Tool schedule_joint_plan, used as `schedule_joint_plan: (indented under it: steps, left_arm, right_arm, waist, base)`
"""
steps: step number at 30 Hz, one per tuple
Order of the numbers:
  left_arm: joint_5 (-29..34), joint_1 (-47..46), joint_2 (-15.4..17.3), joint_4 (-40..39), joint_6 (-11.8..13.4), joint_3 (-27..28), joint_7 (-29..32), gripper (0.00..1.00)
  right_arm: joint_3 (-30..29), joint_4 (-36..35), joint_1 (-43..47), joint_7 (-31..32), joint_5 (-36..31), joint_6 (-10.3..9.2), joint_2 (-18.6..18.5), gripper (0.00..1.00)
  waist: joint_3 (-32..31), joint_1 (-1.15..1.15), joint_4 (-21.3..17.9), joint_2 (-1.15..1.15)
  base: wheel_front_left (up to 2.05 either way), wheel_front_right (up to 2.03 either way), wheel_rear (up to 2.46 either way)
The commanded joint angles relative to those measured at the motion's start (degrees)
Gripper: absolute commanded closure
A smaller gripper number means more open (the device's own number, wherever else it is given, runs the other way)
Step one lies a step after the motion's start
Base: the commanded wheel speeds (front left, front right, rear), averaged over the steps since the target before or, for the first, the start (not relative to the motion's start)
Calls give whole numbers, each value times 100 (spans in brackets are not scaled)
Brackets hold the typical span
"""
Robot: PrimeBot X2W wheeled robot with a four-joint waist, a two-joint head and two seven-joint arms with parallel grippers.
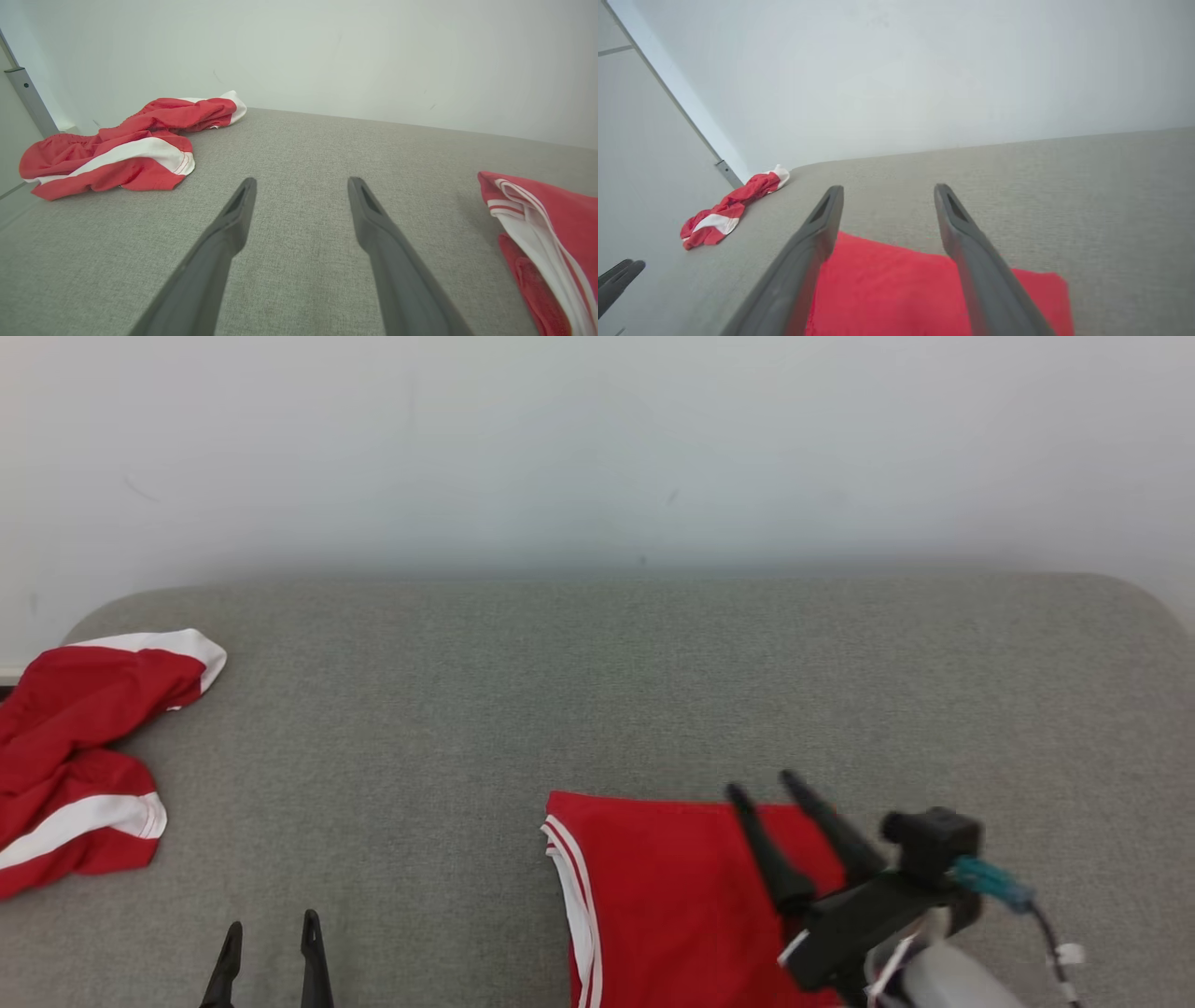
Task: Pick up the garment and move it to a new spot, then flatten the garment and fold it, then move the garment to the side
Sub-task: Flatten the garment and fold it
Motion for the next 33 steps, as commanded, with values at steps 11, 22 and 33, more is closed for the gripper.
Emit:
schedule_joint_plan:
  steps: [11,22,33]
  left_arm:
    - [133,161,9,-261,38,231,-20,0]
    - [436,294,157,-688,168,354,-20,0]
    - [772,579,339,-743,152,131,-20,0]
  right_arm:
    - [-1618,-579,620,-443,-1030,-14,-318,0]
    - [-2584,-1585,1664,-451,-1959,-14,368,0]
    - [-2642,-1752,2209,-450,-2574,-14,717,0]
  waist:
    - [-50,0,-463,0]
    - [-135,0,-622,0]
    - [-304,0,-548,0]
  base:
    - [0,0,0]
    - [0,0,0]
    - [0,0,0]
